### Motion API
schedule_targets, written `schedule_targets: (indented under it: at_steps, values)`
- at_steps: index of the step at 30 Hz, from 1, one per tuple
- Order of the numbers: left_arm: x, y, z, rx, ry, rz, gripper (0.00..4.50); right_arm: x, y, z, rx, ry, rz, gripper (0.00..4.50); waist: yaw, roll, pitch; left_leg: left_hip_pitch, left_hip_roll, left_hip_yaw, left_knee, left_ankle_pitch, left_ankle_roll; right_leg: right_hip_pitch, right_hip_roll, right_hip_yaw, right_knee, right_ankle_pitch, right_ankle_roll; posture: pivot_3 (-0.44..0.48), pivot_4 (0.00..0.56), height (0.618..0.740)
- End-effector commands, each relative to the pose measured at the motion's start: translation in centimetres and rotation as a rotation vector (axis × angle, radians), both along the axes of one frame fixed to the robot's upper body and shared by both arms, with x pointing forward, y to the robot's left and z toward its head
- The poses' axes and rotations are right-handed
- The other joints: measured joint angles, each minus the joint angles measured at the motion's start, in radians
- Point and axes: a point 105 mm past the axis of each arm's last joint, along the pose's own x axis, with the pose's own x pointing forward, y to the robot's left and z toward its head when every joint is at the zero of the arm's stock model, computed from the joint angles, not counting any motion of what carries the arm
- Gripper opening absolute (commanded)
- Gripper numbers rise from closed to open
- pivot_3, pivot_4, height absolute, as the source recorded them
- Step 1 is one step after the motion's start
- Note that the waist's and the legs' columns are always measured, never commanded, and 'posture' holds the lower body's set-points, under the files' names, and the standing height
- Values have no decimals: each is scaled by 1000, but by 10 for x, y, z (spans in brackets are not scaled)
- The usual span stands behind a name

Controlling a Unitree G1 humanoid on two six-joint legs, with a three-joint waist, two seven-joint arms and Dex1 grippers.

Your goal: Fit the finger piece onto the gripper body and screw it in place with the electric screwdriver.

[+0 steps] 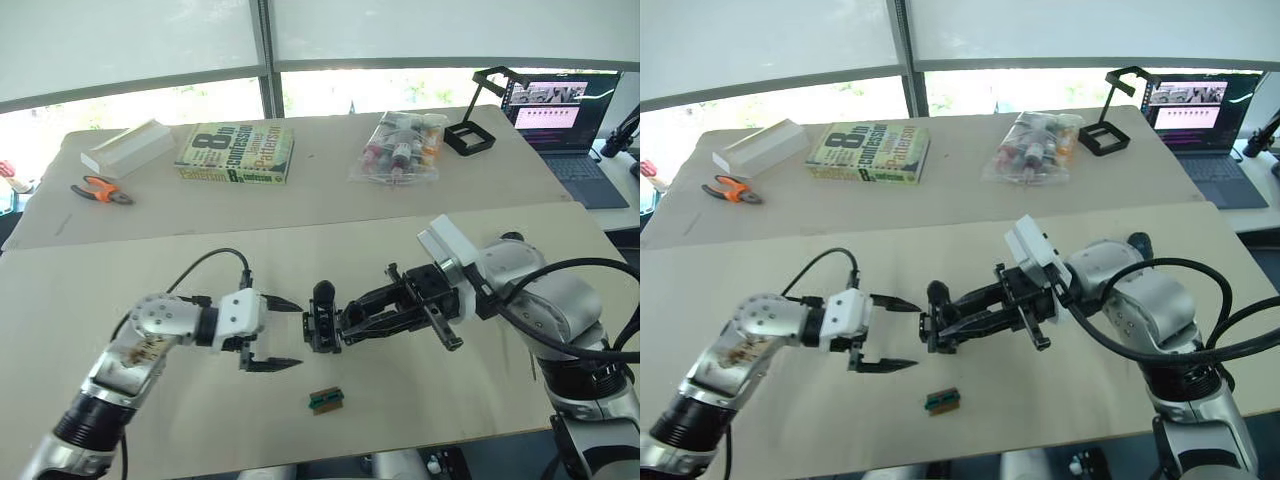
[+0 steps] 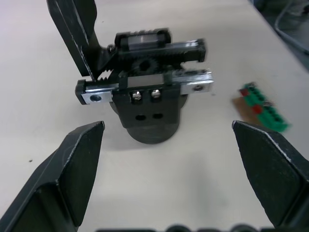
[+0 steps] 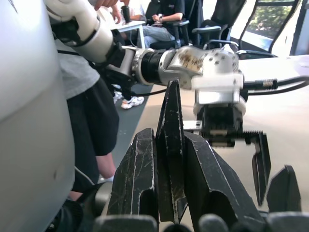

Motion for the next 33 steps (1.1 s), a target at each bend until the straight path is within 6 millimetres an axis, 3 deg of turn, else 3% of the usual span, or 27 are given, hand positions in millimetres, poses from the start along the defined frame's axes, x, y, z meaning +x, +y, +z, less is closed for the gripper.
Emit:
schedule_targets:
  at_steps: [1,12,15,18,20,21,28,29,31,33]
  values:
    - [7,-5,-6,-2,-48,9,4500,-3,1,1,25,-68,10,354,0,0,0,0,0,0,0,0,0,0,0,0,0,0,0,0,150,740]
    - [-2,-31,-1,-92,0,-1,4500,1,2,-4,58,-111,-26,354,1,0,0,0,0,0,1,0,0,0,0,0,0,0,0,0,150,740]
    - [-2,-38,4,-109,6,-4,4500,-2,3,-14,53,-115,-18,354,1,0,0,0,0,0,0,0,0,0,0,0,0,0,0,0,150,740]
    - [0,-40,4,-116,18,1,3635,-2,4,-16,52,-119,-16,354,0,0,0,0,0,0,1,0,0,0,0,0,0,0,0,0,150,740]
    - [1,-40,1,-108,24,3,2782,2,2,-20,50,-120,-22,354,0,0,0,0,0,0,1,0,0,0,0,0,1,0,0,0,150,740]
    - [1,-40,0,-105,26,4,2779,5,-2,-24,47,-118,-27,354,0,0,0,1,0,0,1,0,0,0,0,0,1,0,0,0,150,740]
    - [7,-37,-14,-86,22,29,2781,12,-6,-25,47,-130,-22,354,2,0,0,1,0,0,1,0,0,1,0,0,1,0,0,0,150,740]
    - [7,-35,-16,-88,32,31,3581,13,-6,-23,47,-132,-22,354,2,0,0,1,0,0,1,0,0,1,0,0,1,0,0,0,150,740]
    - [6,-33,-18,-89,42,30,4280,13,-7,-22,47,-134,-21,354,1,0,0,1,0,0,2,0,0,1,0,0,1,0,0,0,150,740]
    - [4,-30,-23,-71,42,26,4487,15,-8,-20,46,-138,-22,354,0,0,0,1,0,0,2,0,0,1,0,1,1,0,0,0,150,740]
